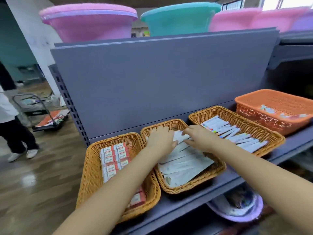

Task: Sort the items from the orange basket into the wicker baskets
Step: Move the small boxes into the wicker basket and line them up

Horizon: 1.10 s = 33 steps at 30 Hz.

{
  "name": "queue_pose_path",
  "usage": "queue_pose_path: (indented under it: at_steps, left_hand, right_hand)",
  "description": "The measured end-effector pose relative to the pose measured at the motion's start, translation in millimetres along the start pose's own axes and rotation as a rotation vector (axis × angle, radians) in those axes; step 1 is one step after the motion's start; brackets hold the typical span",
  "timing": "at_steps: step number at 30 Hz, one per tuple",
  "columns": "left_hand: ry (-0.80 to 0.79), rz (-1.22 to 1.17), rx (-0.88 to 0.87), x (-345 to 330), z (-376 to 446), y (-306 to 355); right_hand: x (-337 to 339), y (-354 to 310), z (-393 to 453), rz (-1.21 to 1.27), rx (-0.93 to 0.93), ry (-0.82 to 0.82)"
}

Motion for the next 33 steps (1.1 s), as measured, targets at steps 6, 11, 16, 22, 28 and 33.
queue_pose_path:
  at_steps: [6, 11, 16, 22, 28, 33]
  left_hand:
    - [0.047, -0.014, 0.001, 19.0, 26.1, 91.1]
    - [0.025, -0.073, -0.033, 32.4, 53.0, 172.4]
    - [0.028, -0.100, -0.082, 41.6, 83.8, 241.1]
    - [0.077, -0.127, -0.176, 50.4, 130.1, 295.6]
    - [0.057, -0.196, -0.257, 45.8, 172.8, 339.7]
    - [0.009, -0.173, -0.281, 36.1, 197.4, 373.0]
  right_hand:
    - [18.3, 83.5, -61.1, -0.009, -0.036, -0.012]
    - [41.5, 151.8, -105.4, -0.026, -0.061, 0.025]
    - [55.7, 215.3, -134.5, -0.016, -0.132, 0.079]
    - [64.2, 279.0, -158.0, 0.030, -0.256, 0.155]
    - [72.6, 333.7, -176.6, 0.013, -0.407, 0.138]
    - [66.5, 371.0, -185.8, 0.023, -0.446, 0.027]
Point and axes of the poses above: each hand's wrist, its own z-axis towards the middle knuckle, its own x-axis out of the back of the hand, y = z × x, the point moved 4 cm from there along z, towards the middle knuckle, and after that the axes turned 15 degrees about x, right-handed, at the moved point
